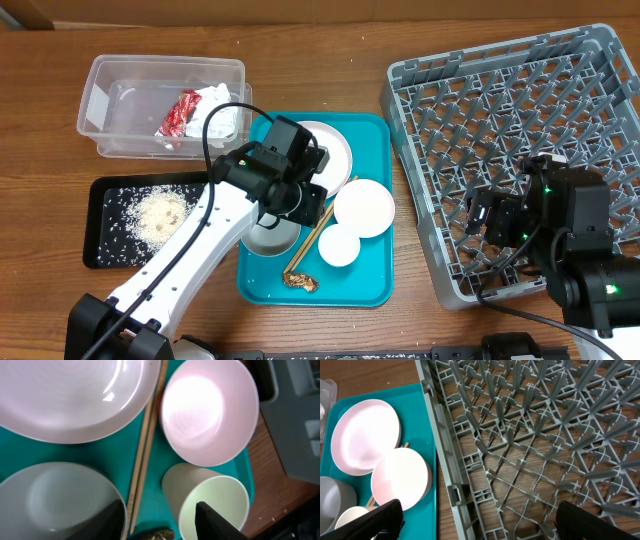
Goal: Sort waste into correct bins and load items into the dishwasher
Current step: 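Grasp the pale green cup with the left gripper and lift it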
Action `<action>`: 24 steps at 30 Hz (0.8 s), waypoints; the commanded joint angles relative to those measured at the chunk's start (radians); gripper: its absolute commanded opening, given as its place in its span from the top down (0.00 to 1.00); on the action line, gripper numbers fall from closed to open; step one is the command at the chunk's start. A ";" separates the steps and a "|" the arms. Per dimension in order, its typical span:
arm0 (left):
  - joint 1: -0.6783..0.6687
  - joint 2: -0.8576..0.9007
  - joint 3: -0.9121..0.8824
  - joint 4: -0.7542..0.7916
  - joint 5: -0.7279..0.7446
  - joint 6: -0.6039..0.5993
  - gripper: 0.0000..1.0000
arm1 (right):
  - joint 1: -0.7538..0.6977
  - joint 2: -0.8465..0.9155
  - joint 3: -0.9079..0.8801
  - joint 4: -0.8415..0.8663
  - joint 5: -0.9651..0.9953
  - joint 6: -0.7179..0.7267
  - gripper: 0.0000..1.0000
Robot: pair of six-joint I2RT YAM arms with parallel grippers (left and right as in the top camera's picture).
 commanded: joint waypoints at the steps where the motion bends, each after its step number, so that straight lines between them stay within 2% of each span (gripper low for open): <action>1: -0.029 0.003 0.006 -0.030 0.032 0.027 0.53 | -0.003 -0.002 0.023 0.006 0.001 0.000 0.00; 8: -0.085 0.004 -0.066 -0.028 0.024 0.027 0.53 | -0.003 -0.002 0.023 0.005 0.002 0.000 0.00; 18: -0.105 0.005 -0.192 0.079 0.024 0.026 0.59 | -0.003 -0.002 0.023 0.005 0.001 0.000 0.00; 21: -0.105 0.005 -0.208 0.087 0.025 0.026 0.74 | -0.003 -0.002 0.023 0.001 0.001 0.000 0.00; 24: -0.105 0.006 -0.211 0.092 0.025 0.025 0.82 | -0.003 -0.002 0.023 0.001 0.001 0.000 0.00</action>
